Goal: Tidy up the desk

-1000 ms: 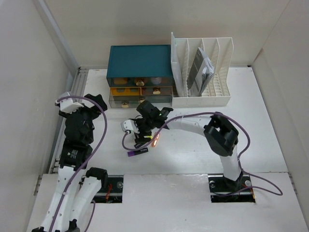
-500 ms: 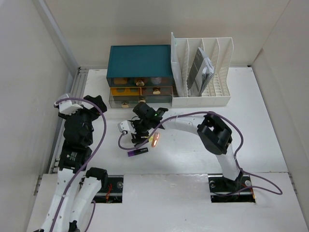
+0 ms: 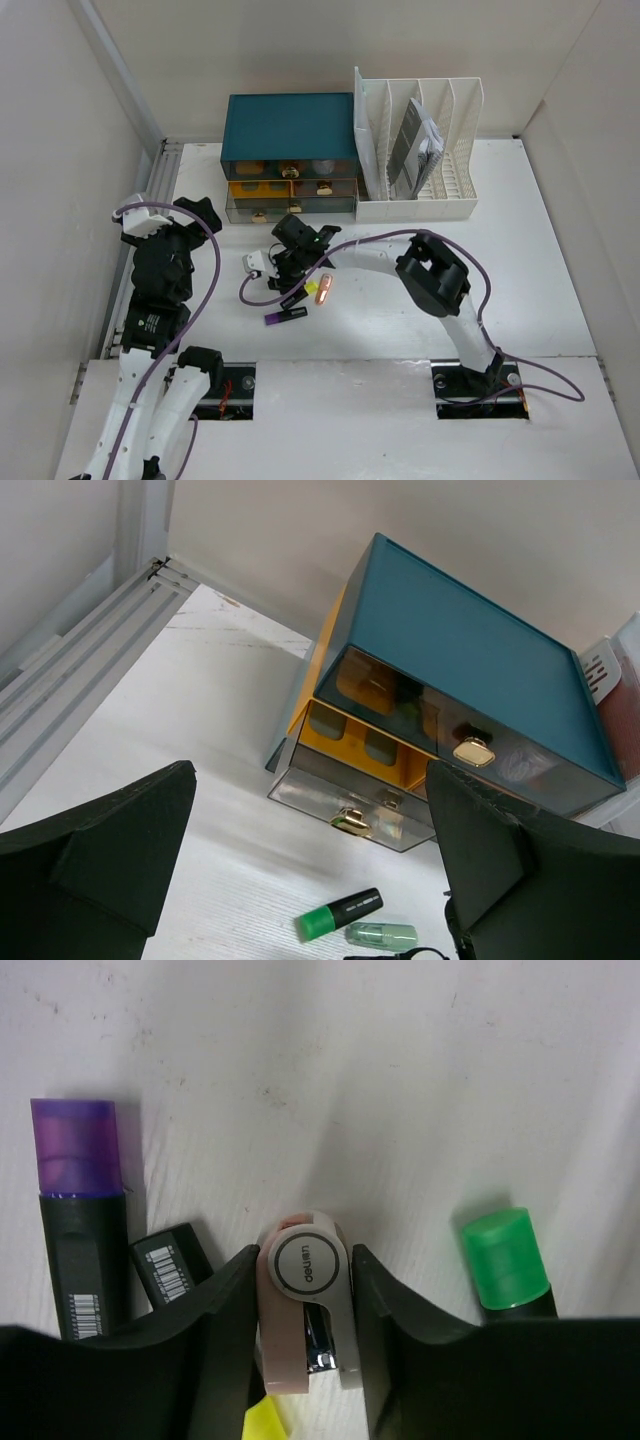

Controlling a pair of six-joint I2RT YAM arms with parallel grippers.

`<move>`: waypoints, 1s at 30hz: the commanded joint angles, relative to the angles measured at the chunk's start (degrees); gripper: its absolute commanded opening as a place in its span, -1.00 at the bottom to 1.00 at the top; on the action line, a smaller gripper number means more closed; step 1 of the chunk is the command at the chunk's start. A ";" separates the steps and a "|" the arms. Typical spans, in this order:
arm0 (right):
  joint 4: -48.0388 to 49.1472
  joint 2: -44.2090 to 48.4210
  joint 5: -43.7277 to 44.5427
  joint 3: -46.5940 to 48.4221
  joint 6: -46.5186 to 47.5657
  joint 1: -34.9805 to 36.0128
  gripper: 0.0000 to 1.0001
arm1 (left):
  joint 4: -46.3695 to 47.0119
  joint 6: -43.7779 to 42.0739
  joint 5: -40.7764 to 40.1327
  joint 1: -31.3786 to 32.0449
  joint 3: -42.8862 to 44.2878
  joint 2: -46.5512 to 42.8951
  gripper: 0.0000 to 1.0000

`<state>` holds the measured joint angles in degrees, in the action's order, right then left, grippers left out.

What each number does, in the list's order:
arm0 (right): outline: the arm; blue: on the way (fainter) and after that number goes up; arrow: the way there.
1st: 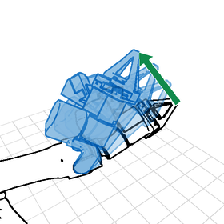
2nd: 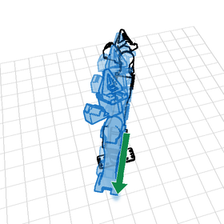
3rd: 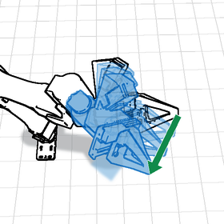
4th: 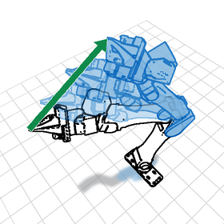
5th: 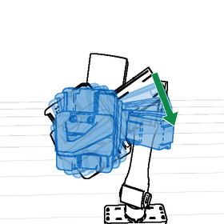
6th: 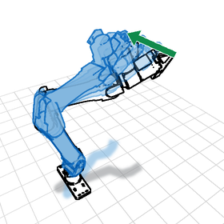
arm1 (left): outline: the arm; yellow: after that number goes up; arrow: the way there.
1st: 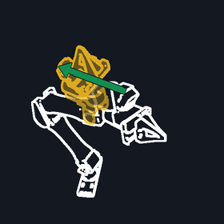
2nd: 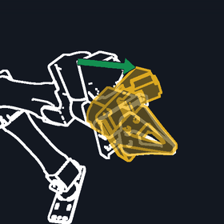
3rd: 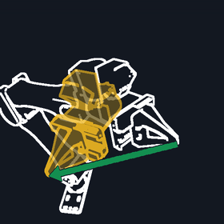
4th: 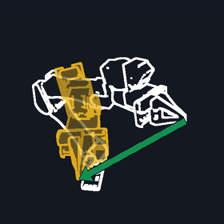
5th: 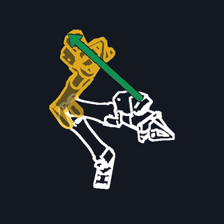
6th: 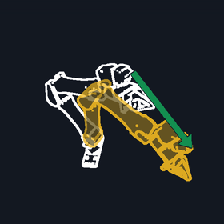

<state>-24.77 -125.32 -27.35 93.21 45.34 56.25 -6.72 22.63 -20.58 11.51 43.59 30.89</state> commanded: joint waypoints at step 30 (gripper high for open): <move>12.29 11.24 34.37 12.69 -7.46 0.09 -0.59 | 1.71 0.75 -0.25 -0.08 -0.70 -0.75 0.94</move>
<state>-20.36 -113.49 -1.87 104.33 39.90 56.23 -6.76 23.05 -20.58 11.51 43.46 30.24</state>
